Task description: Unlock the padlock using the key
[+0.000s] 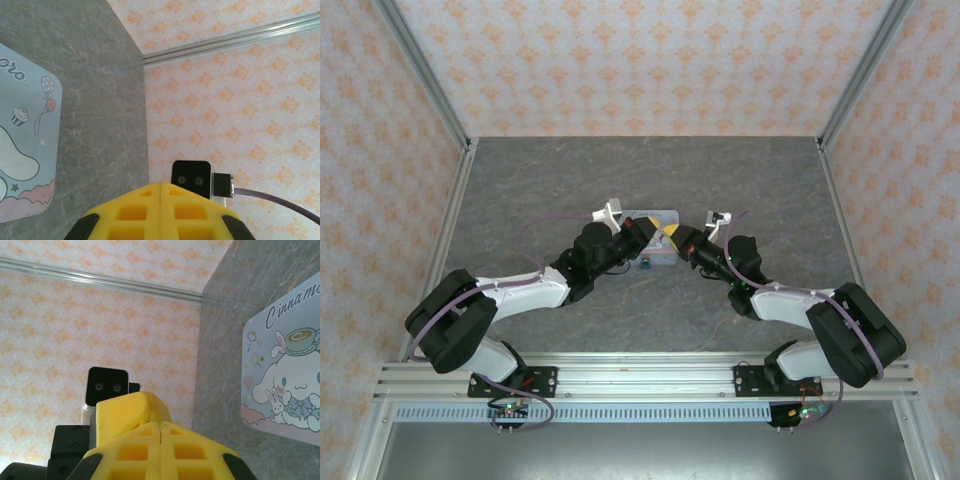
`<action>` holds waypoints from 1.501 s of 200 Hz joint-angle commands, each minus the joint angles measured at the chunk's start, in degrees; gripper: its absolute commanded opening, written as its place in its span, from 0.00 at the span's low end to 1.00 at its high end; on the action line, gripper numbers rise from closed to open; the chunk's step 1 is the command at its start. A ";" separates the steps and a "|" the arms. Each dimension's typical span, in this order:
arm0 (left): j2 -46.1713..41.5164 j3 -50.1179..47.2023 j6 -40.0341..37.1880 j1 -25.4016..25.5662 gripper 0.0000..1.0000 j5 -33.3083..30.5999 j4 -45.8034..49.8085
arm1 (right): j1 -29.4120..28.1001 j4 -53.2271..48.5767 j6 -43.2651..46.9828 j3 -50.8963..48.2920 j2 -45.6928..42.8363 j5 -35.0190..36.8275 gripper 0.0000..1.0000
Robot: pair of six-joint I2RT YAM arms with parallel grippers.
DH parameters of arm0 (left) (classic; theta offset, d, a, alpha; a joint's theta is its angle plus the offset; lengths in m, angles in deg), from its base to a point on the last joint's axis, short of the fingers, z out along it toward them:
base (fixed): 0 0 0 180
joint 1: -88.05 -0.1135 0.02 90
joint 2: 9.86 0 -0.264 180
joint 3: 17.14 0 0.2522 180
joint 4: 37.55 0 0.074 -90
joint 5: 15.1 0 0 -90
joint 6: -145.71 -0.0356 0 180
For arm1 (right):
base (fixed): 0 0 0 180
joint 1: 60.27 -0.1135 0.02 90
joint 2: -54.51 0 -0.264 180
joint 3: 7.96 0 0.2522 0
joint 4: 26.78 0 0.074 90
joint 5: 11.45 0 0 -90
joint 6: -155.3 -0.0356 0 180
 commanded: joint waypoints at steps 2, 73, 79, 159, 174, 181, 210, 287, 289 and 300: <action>0.26 1.71 -0.73 0.61 0.00 0.63 0.60 | -0.38 4.04 1.31 2.21 0.14 -4.36 0.00; 0.87 0.66 -0.12 1.46 0.00 -0.04 -0.52 | -0.43 3.58 1.13 3.01 0.60 -3.83 0.11; 0.94 0.69 -0.12 1.48 0.00 -0.07 -0.54 | -0.40 3.50 1.18 3.09 0.60 -3.83 0.11; 1.57 0.58 0.07 2.09 0.00 -0.16 -0.89 | -0.38 3.87 0.80 3.41 0.95 -3.42 0.13; 1.91 0.61 0.17 2.23 0.00 -0.17 -1.08 | -0.41 3.78 0.87 3.62 0.99 -3.60 0.14; 2.08 0.69 0.25 2.42 0.00 -0.21 -1.23 | -0.43 3.76 0.87 3.70 0.99 -3.45 0.14; 2.55 0.70 0.41 2.80 0.00 -0.38 -1.56 | -0.41 3.67 0.79 3.71 1.06 -3.30 0.11; 0.94 0.30 -0.11 2.59 0.00 -1.89 0.42 | 0.15 2.55 1.31 1.64 -0.66 -2.73 0.00; 0.85 0.23 -0.11 2.59 0.00 -1.97 0.60 | 0.19 2.53 1.31 1.50 -0.80 -2.77 0.00; 0.43 0.13 -0.20 2.45 0.00 -2.13 0.86 | 0.51 2.35 1.40 0.96 -1.40 -2.86 0.00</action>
